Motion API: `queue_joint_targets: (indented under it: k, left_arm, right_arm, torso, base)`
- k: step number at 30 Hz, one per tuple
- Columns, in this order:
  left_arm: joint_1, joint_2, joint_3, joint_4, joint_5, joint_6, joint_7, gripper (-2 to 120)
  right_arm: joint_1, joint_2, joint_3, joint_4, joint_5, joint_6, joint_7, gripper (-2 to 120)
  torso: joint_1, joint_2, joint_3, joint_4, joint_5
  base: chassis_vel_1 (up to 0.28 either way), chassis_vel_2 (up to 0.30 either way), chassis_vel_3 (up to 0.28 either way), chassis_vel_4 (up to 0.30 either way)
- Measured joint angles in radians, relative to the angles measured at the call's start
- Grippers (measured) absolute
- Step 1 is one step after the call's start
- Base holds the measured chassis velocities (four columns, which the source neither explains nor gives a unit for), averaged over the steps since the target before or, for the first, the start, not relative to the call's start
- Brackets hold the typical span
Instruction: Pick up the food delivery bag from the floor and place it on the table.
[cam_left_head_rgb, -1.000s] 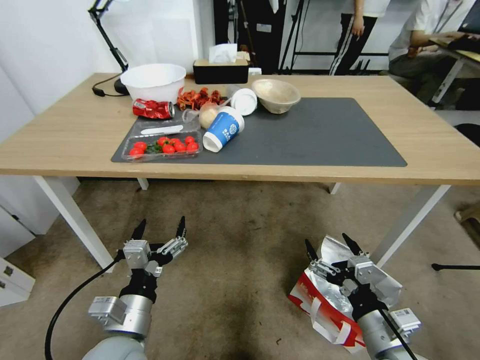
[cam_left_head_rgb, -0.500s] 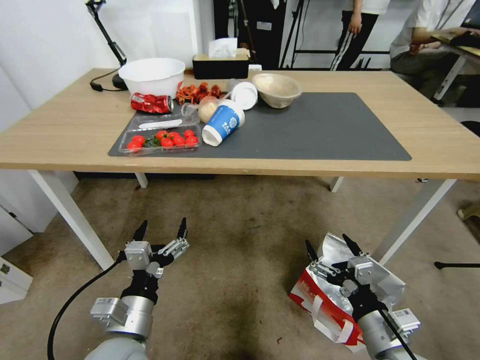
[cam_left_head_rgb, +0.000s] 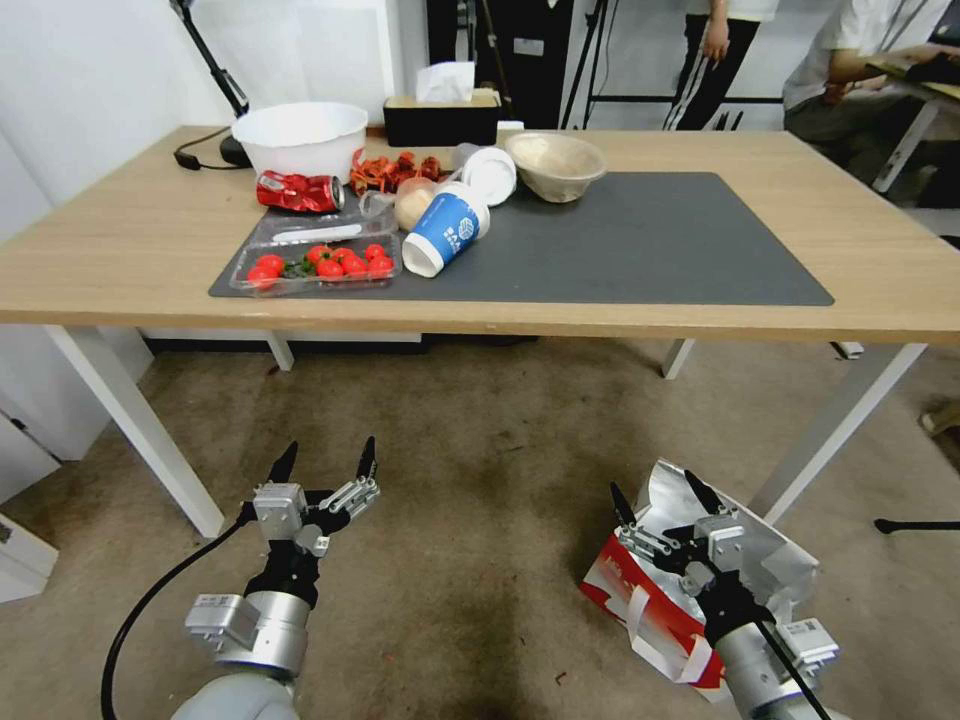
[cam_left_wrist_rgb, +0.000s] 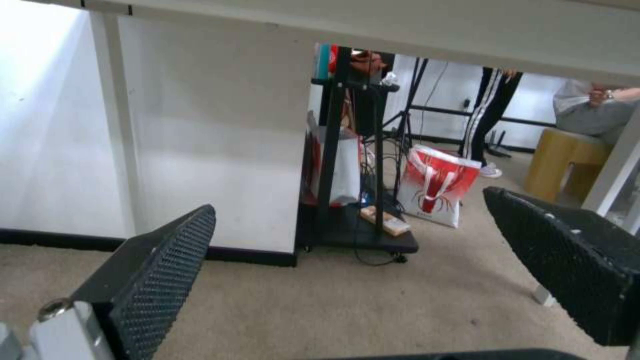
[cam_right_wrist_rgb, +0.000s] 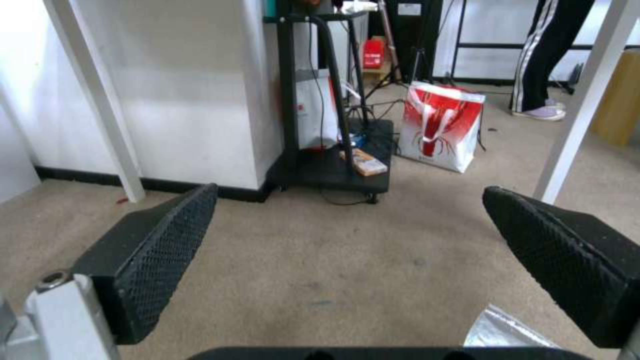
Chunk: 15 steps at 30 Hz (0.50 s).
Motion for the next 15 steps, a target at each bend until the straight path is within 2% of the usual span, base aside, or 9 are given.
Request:
queue_joint_targets:
  k: [15]
  left_arm:
    - [-0.005,0.006,-0.005,0.004,-0.004,-0.003,-0.002,100]
  right_arm:
    - [0.000,0.005,-0.003,-0.007,-0.007,0.001,-0.002,100]
  torso:
    - [-0.019,-0.058,-0.039,0.0000,0.0000]
  base:
    - [0.000,0.000,0.000,0.000]
